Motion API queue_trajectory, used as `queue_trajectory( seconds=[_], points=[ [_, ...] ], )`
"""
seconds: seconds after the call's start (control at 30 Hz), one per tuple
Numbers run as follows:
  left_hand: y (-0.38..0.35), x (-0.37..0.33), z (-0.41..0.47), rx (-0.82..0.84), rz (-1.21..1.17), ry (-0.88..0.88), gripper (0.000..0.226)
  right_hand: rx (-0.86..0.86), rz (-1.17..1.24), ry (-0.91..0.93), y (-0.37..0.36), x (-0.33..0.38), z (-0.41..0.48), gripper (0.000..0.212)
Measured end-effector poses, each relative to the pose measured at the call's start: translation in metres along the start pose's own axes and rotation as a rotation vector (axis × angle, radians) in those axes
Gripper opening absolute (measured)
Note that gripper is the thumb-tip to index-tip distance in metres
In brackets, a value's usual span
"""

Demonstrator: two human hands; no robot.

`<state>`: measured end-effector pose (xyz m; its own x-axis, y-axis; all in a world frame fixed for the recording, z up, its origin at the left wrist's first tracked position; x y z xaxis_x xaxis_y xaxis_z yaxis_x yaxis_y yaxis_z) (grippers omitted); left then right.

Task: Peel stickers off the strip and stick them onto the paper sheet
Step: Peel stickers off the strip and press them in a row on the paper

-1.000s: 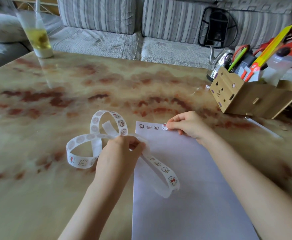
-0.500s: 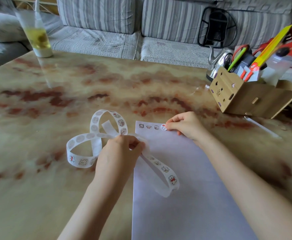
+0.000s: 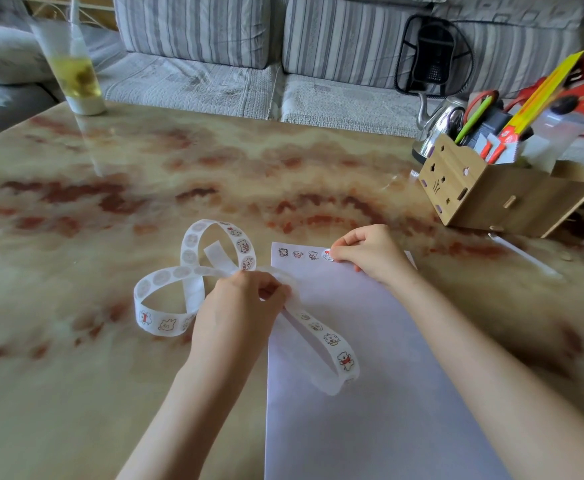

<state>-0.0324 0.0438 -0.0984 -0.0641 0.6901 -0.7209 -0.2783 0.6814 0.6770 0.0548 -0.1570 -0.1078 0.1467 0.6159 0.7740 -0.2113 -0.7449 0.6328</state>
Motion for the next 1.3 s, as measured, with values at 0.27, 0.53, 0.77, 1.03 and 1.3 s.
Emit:
queue_trajectory(
  seconds=[0.27, 0.53, 0.77, 1.03, 1.3],
  points=[
    [0.000, 0.000, 0.000, 0.000, 0.008, -0.009, 0.016, -0.026, 0.005, -0.011, -0.005, -0.007, 0.006, 0.005],
    [0.000, 0.001, 0.000, -0.001, 0.021, 0.001, 0.017, -0.052, 0.004, 0.021, -0.008, -0.009, 0.009, 0.006],
    [0.001, 0.001, -0.001, -0.003, 0.018, -0.002, 0.017, -0.077, 0.026, 0.077, -0.005, -0.013, 0.011, 0.021],
    [0.001, -0.001, -0.001, -0.013, 0.031, -0.019, 0.018, -0.147, -0.100, 0.106, -0.003, -0.007, 0.009, 0.035],
    [0.001, 0.001, 0.000, -0.004, 0.024, 0.000, 0.017, -0.141, -0.049, 0.119, -0.001, -0.011, 0.010, 0.012]
  ],
)
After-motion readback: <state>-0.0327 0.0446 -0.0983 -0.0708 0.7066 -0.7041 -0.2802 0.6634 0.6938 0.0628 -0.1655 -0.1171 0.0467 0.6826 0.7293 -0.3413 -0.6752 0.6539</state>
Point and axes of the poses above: each hand's wrist, its own z-axis towards the middle knuckle, its own y-axis out of the back of the hand, x = y × z, the point moved 8 cm from there along z, towards the middle knuckle, and after that the axes turned 12 degrees about -x, right-handed, at the moved point
